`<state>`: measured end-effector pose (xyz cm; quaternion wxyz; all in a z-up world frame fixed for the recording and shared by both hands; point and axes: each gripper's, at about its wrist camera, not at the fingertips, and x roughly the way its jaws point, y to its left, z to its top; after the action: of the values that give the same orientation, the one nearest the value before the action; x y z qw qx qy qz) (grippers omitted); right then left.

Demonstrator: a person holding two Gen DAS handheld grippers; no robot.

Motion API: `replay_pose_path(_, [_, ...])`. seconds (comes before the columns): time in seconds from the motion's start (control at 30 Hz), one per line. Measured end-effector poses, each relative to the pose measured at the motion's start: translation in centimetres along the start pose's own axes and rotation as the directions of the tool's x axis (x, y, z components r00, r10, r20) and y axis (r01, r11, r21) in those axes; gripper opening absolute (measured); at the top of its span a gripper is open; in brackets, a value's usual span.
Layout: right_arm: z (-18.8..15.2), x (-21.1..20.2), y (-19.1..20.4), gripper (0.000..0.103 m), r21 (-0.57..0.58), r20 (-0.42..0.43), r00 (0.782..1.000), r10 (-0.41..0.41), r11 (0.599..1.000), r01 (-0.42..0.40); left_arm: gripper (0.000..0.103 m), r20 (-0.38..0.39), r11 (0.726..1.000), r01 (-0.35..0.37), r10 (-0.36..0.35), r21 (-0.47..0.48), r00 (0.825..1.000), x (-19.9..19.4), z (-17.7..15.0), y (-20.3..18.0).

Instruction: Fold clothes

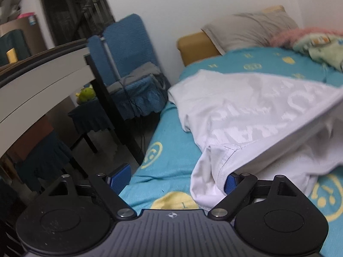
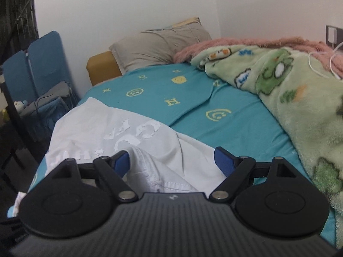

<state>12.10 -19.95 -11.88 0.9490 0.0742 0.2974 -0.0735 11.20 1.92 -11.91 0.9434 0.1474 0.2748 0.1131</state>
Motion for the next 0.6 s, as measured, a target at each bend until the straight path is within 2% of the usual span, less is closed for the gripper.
replay_pose_path(0.13, [-0.2, -0.3, 0.2, 0.084, -0.038, 0.009, 0.999, -0.042, 0.998, 0.042, 0.087, 0.071, 0.991, -0.009, 0.019, -0.133, 0.997, -1.4, 0.9, 2.2])
replay_pose_path(0.27, [-1.5, 1.1, 1.1, 0.084, -0.113, -0.102, 0.994, -0.028, 0.993, 0.016, 0.088, 0.15, 0.974, 0.012, 0.023, -0.227, 0.988, -3.1, 1.3, 3.9])
replay_pose_path(0.4, [-2.5, 1.8, 1.1, 0.084, -0.095, -0.176, 0.984, -0.032, 0.995, 0.015, 0.089, 0.2, 0.963, 0.035, 0.02, -0.269, 0.98, -4.4, 1.3, 4.6])
replay_pose_path(0.47, [-2.7, 2.0, 0.5, 0.084, -0.062, -0.202, 0.978, -0.054, 0.997, 0.042, 0.089, 0.196, 0.963, 0.009, 0.046, -0.268, 0.979, -4.7, 1.3, 4.6])
replay_pose_path(0.53, [-2.9, 1.9, -0.4, 0.084, -0.033, -0.215, 0.969, -0.126, 0.992, 0.121, 0.09, 0.167, 0.963, -0.028, 0.075, -0.267, 0.983, -4.5, 1.3, 4.6])
replay_pose_path(0.6, [-2.7, 1.3, -2.1, 0.084, 0.045, -0.189, 0.967, -0.173, 0.982, 0.185, 0.092, 0.13, 0.962, -0.02, 0.058, -0.272, 0.99, -4.0, 1.2, 4.8])
